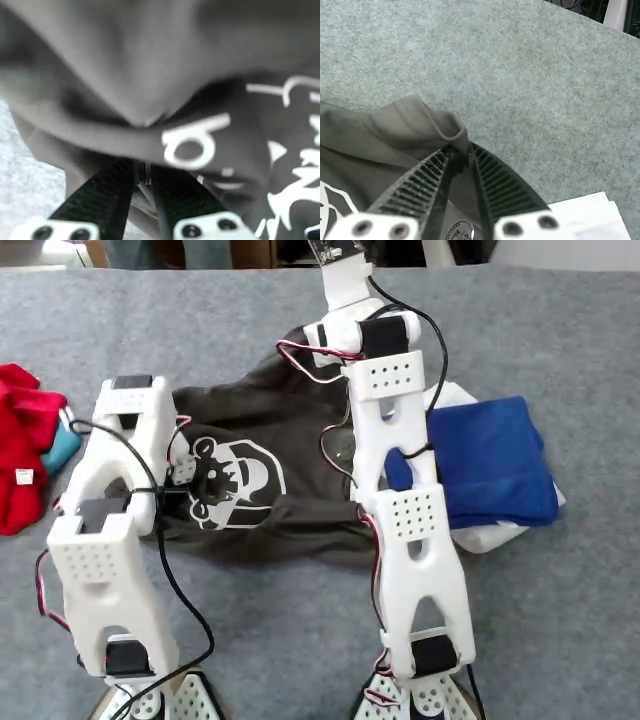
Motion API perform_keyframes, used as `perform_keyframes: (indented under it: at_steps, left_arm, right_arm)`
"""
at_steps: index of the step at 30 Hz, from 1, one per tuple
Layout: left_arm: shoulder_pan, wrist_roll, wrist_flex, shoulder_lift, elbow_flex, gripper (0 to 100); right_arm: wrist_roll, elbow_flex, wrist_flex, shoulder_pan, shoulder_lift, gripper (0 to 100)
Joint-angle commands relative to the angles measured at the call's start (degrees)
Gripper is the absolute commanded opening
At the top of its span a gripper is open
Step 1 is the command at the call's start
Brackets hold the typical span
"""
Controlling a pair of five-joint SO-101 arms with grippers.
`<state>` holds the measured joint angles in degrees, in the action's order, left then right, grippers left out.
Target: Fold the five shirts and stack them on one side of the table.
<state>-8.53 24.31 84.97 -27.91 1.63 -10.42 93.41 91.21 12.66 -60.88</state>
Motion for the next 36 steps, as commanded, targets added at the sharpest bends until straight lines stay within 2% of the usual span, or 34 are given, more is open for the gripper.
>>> perform_keyframes:
  at_steps: [1, 4, 8, 15, 18, 22, 26, 29, 33, 36]
  left_arm:
    - [0.66, -4.66, -6.59, 10.55, -15.43, 3]
    - [3.12, -12.84, -12.57, 20.04, -28.88, 3]
    - [6.81, -23.74, -15.38, 29.63, -39.60, 3]
    - [6.90, -33.58, -7.30, 36.75, -35.12, 3]
    - [3.47, -31.47, -8.09, 40.62, -30.20, 3]
    - [-2.24, -23.91, -17.58, 43.34, -23.87, 3]
    - [-1.27, -13.80, -31.21, 40.09, -26.24, 3]
    - [1.98, -12.13, -36.48, 32.79, -28.00, 3]
    - [3.21, -11.87, -36.48, 20.22, -26.07, 3]
    - [3.12, -12.31, -28.13, 15.82, -22.11, 3]
  right_arm:
    - [0.00, 2.42, -1.32, -0.88, 0.92, 1.8]
    - [0.00, 2.42, -1.41, -0.88, 0.84, 1.8]
    - [0.00, 2.42, -1.41, -0.97, 0.84, 1.8]
    - [0.00, 2.42, -1.41, -0.97, 0.84, 1.8]
    - [0.00, 2.42, -1.41, -1.32, 0.84, 1.8]
    - [0.00, 2.42, -1.49, -1.58, 0.84, 1.8]
    - [0.00, 2.42, -1.49, -1.41, 0.84, 1.8]
    - [0.00, 2.42, -1.49, -1.41, 0.84, 1.8]
    - [0.00, 2.42, -1.49, -1.49, 0.84, 1.8]
    - [-0.09, 2.42, -1.49, -1.49, 0.84, 1.8]
